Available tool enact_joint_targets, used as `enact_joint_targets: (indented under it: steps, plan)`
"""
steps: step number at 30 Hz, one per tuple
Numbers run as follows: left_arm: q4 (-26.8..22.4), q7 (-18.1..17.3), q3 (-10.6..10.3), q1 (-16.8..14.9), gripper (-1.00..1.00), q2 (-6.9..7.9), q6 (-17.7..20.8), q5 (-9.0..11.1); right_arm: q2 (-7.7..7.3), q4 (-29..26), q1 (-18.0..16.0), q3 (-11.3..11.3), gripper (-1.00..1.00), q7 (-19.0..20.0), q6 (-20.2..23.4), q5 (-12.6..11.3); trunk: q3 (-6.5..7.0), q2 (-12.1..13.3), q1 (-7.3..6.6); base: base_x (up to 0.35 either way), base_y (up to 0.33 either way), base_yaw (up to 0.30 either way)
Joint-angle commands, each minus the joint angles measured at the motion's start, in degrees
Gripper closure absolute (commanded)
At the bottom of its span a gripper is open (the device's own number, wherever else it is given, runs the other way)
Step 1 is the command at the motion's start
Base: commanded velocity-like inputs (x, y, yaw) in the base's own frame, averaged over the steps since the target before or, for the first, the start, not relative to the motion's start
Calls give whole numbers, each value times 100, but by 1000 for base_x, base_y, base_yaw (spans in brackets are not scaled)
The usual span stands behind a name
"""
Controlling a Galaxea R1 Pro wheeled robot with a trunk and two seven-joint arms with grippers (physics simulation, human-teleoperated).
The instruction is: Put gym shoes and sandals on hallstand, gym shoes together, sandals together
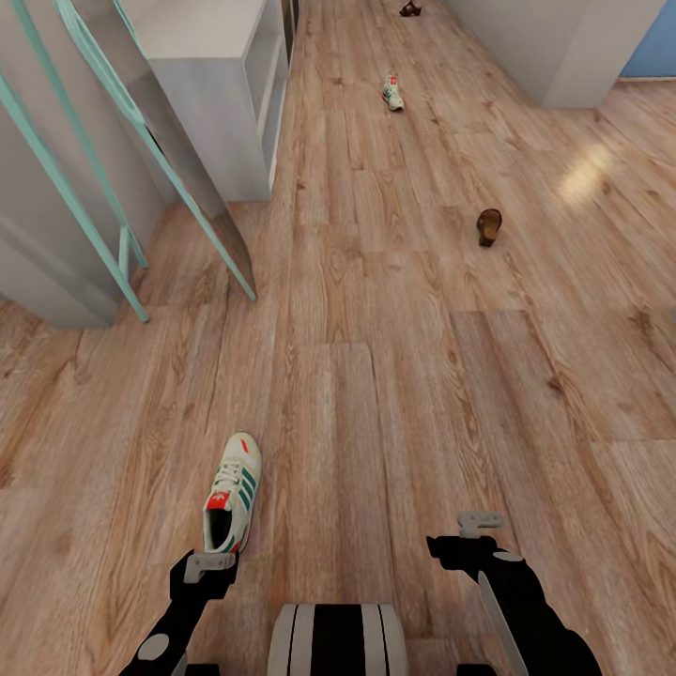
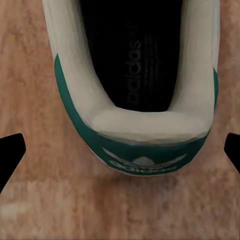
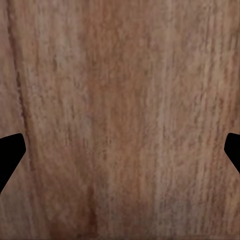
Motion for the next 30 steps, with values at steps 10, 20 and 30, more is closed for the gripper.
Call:
enact_joint_targets:
  steps: [10,20,30]
  plan:
    - [5,-1,4,-2,-100,2,-18,1,0,-7,-1,-2,-100,5,28,-2,-48,-4,4,2,0,0]
    - [6,-2,4,-3,-100,7,-18,1,0,-7,-1,-2,-100,5,28,-1,-91,-4,4,0,0,0]
    - [11,-1,4,-2,-100,1,-18,1,0,-7,-1,-2,-100,5,28,-2,-98,-4,4,80,0,0]
